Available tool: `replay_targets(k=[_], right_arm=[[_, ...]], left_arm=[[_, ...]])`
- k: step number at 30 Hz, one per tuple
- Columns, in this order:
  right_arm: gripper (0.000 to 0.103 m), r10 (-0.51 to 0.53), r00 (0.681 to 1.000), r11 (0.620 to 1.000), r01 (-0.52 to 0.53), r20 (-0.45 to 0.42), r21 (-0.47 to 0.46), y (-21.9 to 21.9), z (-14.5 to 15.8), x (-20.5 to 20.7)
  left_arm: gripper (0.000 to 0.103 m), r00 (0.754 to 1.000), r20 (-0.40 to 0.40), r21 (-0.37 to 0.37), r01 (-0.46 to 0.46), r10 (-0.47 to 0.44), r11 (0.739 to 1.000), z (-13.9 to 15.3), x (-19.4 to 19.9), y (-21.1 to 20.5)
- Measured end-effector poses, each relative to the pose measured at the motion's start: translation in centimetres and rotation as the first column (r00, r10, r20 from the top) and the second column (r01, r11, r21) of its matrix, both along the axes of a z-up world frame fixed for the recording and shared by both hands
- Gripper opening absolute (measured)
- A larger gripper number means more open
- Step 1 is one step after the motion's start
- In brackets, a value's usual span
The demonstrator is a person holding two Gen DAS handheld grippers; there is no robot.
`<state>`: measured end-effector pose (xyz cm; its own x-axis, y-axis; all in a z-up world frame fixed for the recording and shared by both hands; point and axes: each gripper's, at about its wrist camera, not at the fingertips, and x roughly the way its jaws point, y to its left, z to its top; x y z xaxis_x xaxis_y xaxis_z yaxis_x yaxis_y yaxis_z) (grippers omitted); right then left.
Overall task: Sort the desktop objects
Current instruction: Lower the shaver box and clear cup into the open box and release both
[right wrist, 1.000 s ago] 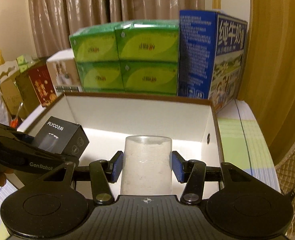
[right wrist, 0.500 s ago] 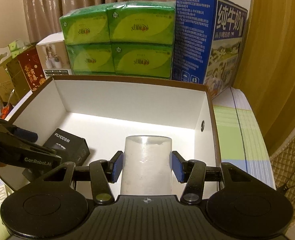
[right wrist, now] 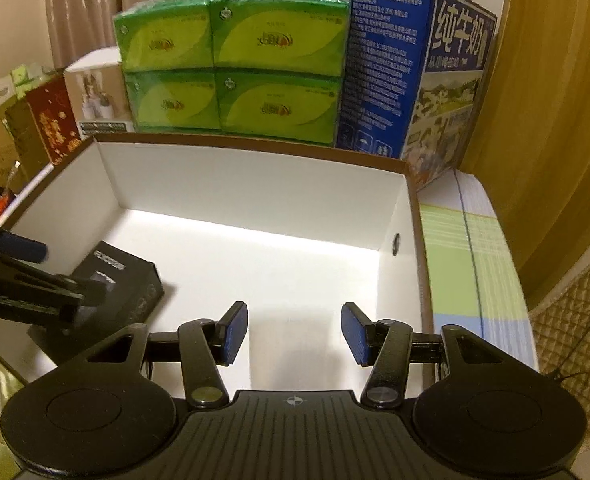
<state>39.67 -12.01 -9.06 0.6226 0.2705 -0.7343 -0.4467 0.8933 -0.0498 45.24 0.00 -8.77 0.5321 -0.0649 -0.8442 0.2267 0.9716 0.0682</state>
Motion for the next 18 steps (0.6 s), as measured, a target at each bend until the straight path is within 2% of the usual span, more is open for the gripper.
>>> replay_targets(k=[1,3,10,18], right_arm=[[0.072,0.001,1.000,1.000,-0.001,-0.003,0.002,-0.1,0.0,0.0],[0.082,-0.001,1.000,1.000,0.001,0.017,0.019,-0.3,0.4,-0.2],[0.093,0.018,1.000,0.998,-0.020,0.024,0.064,-1.1,1.7,-1.7],[0.099,-0.001,1.000,0.991,-0.001,0.013,0.136,-2.3,3.0,-3.9]], left_arm=[[0.080,1.000,0.006,0.003,0.001,-0.001,1.000,0.2,-0.1,0.1],[0.081,1.000,0.021,0.008,0.005,-0.005,1.000,0.8,-0.4,0.4],[0.089,0.998,0.057,0.003,0.010,-0.011,1.000,2.7,-2.5,1.9],[0.094,0.996,0.092,0.004,0.008,-0.008,1.000,4.2,-6.0,3.5]])
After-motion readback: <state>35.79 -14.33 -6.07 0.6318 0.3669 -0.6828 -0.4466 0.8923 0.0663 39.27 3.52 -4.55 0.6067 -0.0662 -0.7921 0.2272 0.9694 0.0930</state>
